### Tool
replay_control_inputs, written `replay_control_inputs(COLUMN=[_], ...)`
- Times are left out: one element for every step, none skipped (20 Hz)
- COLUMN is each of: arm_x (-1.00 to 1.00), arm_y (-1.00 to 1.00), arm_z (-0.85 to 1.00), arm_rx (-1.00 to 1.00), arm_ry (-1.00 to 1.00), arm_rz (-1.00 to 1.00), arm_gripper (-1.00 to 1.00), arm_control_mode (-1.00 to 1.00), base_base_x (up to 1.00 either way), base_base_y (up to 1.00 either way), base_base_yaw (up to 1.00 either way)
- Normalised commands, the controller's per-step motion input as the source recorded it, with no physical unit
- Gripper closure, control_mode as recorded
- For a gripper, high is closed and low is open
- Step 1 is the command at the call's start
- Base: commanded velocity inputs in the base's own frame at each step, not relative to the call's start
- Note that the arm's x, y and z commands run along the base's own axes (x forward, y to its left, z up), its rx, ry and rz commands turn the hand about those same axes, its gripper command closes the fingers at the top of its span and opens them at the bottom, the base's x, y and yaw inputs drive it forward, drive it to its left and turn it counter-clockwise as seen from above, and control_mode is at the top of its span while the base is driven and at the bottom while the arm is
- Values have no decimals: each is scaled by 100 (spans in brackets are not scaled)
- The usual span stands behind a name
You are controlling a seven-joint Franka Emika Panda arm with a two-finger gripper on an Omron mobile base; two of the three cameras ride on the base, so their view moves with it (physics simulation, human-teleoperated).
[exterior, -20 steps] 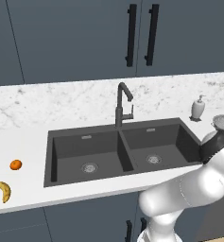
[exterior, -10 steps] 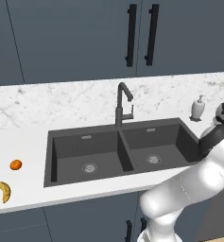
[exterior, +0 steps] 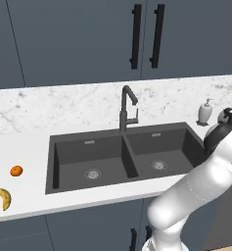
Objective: Put the colander in the sink, put the banana, tangerine in the colander, and turn on the sink faucet and pour water over the colander.
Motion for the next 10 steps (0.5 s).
replay_control_inputs(arm_x=[51,54,51,51,54,55,54,53,57,52], arm_y=[-5,-4,-4,-6,-5,-4,-8,-9,-9,-9], arm_z=[0,0,0,0,0,0,0,0,0,0], arm_rx=[0,0,0,0,0,0,1,2,2,2], arm_ry=[0,0,0,0,0,0,0,0,0,1], arm_rz=[0,0,0,0,0,0,0,0,0,0], arm_gripper=[-100,-100,-100,-100,-100,-100,-100,-100,-100,-100], arm_control_mode=[-100,-100,-100,-100,-100,-100,-100,-100,-100,-100], base_base_x=[0,0,0,0,0,0,0,0,0,0], base_base_y=[0,0,0,0,0,0,0,0,0,0], base_base_yaw=[0,0,0,0,0,0,0,0,0,0])
